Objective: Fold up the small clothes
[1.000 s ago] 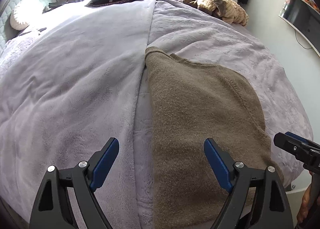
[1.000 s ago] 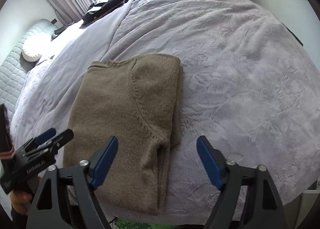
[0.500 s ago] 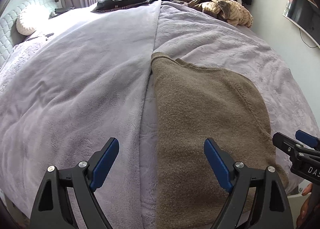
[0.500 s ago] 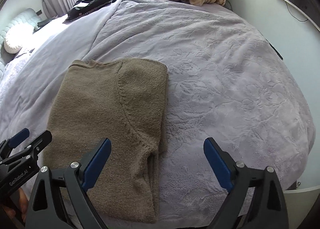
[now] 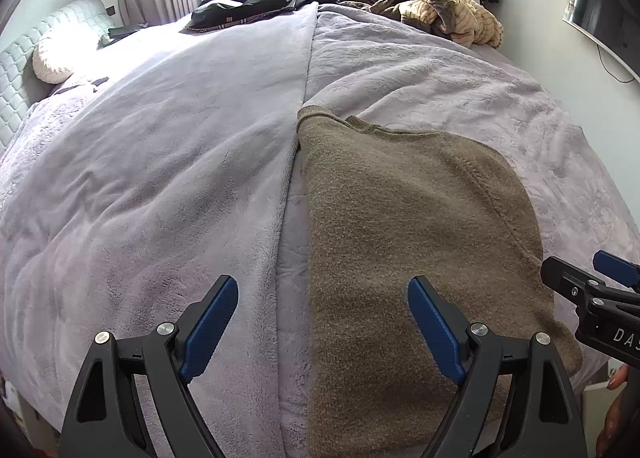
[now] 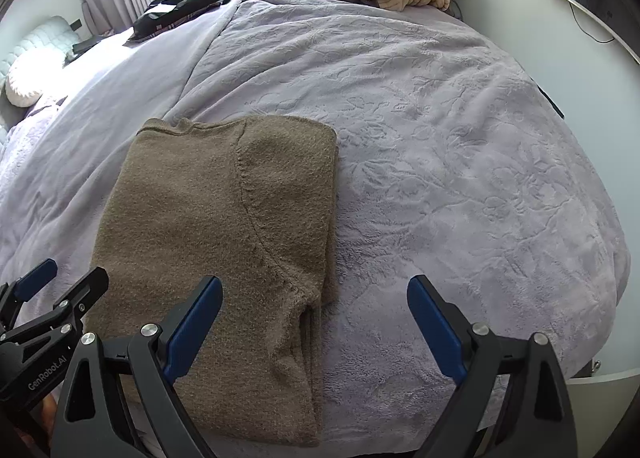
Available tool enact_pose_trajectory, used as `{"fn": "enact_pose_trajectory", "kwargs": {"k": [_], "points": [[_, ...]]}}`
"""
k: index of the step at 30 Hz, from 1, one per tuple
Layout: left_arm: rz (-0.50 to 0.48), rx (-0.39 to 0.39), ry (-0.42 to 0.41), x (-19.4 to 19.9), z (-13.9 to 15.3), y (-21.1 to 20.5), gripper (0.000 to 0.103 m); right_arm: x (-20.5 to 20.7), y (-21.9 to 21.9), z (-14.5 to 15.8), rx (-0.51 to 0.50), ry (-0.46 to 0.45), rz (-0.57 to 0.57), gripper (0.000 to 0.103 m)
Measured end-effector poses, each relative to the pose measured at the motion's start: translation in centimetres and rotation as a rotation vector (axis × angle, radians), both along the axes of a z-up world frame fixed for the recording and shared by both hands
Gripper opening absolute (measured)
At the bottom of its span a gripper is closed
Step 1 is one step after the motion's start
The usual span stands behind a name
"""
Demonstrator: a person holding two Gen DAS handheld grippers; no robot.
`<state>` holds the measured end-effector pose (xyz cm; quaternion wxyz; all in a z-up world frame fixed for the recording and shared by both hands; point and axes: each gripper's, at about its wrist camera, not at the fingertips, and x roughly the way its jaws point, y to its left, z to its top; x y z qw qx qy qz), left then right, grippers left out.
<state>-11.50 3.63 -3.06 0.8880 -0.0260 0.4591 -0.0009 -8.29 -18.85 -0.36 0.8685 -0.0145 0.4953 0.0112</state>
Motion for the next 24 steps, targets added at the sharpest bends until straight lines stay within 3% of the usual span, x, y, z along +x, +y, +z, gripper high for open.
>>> {"fn": "enact_pose_trajectory", "kwargs": {"k": [24], "points": [[0.013,0.012,0.002,-0.08,0.21,-0.06,0.088,0.06,-0.07,0.17,0.0,0.0,-0.001,0.095]]}}
